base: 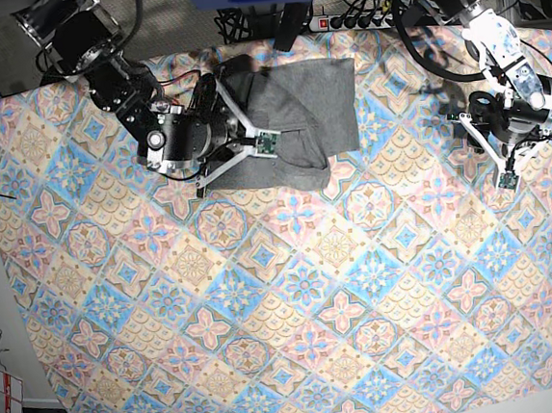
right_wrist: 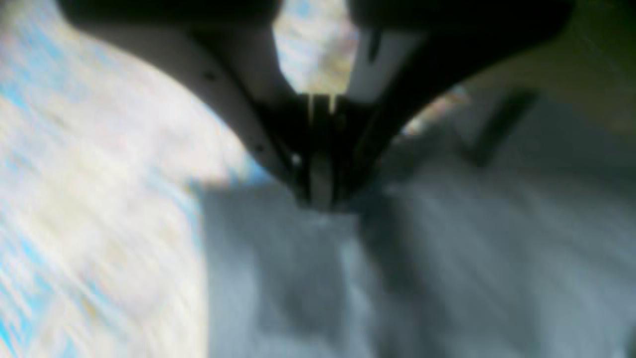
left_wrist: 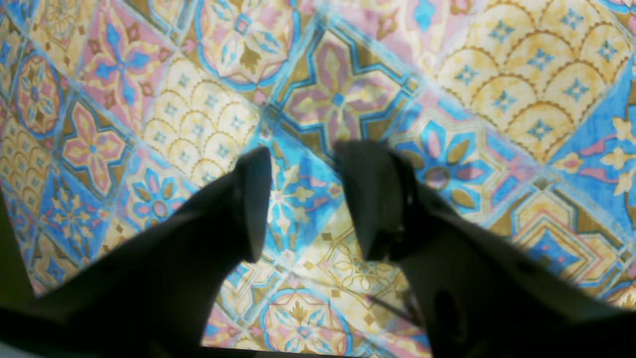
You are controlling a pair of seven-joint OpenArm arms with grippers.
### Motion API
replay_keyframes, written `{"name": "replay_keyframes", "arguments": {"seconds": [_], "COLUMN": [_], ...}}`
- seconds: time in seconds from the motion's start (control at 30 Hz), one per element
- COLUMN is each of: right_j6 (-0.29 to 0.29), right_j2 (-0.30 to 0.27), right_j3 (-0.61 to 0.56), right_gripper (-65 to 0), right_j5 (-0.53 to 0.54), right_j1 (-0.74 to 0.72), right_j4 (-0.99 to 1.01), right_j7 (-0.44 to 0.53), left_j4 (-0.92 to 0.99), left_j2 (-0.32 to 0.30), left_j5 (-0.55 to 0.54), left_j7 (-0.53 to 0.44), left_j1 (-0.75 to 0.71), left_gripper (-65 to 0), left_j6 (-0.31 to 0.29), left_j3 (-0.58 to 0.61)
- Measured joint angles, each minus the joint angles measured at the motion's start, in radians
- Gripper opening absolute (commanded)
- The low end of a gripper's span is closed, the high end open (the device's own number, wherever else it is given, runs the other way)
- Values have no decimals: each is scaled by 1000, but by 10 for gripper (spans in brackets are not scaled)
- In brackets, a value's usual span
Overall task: Fold the T-shirt properly
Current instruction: 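Press the folded bundle flat with the right gripper and release, then smooth and tuck the bundle edge with the left gripper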
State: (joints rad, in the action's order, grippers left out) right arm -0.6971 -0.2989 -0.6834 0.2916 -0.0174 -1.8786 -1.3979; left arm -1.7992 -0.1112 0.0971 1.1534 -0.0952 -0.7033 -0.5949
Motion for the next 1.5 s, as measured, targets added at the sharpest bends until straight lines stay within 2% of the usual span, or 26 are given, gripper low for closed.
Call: {"name": "replay_keyframes", "arguments": {"seconds": [0.1,0.13,0.2,0.3,0.4,0.47,0.53,0.6,0.7,0.83,0.97,1.03,1.1,1.23,1.33,1.43,1.5], "right_j6": [-2,-2,2,2,1,1,0,-2,2,1,2,2,1,1,2,2,1], "right_j2": [-66,-69,-58,-16,35,59,64,63,45,58,57,43,31,34,34,33,34], "right_j3": [-58,-61,-23,61,62,83,173,317,498,647,789,818,822,822,822,822,822], "right_gripper": [-643,-643,-643,-643,-643,-643,-646,-647,-647,-647,-647,-647,-647,-647,-648,-648,-648], "right_j5": [138,177,282,422,425,417,404,356,311,341,322,314,314,336,318,321,303], "right_j1": [-72,-103,-151,-143,-135,-132,-114,-91,-77,-67,-23,3,24,33,57,52,48], "right_j4": [0,0,-2,-6,1,3,2,2,6,6,6,6,6,0,0,1,1], "right_j7": [-11,-21,-12,-9,-19,-11,3,-4,-29,-4,-16,-19,-24,-2,-23,-11,-13], "left_j4": [23,26,26,26,25,17,-24,-88,-135,-130,-128,-103,-55,108,163,142,97], "left_j2": [-5,-5,-6,-11,0,-3,-12,-10,33,70,88,101,123,130,122,84,58], "left_j5": [-4,0,2,0,-18,3,4,0,-19,-10,-8,-26,2,6,7,-24,-19], "left_j7": [0,2,3,2,-16,11,14,10,15,122,119,102,110,64,65,51,52], "left_j1": [3,4,3,-6,-37,-45,-42,-21,31,60,64,68,84,115,107,92,74], "left_gripper": [-379,-379,-379,-379,-379,-379,-379,-379,-380,-398,-448,-454,-457,-459,-459,-459,-460], "left_j6": [0,0,0,6,-1,0,3,5,4,0,-1,-1,3,3,3,-1,1], "left_j3": [0,0,26,122,177,198,233,291,426,596,738,766,768,782,866,964,982]}}
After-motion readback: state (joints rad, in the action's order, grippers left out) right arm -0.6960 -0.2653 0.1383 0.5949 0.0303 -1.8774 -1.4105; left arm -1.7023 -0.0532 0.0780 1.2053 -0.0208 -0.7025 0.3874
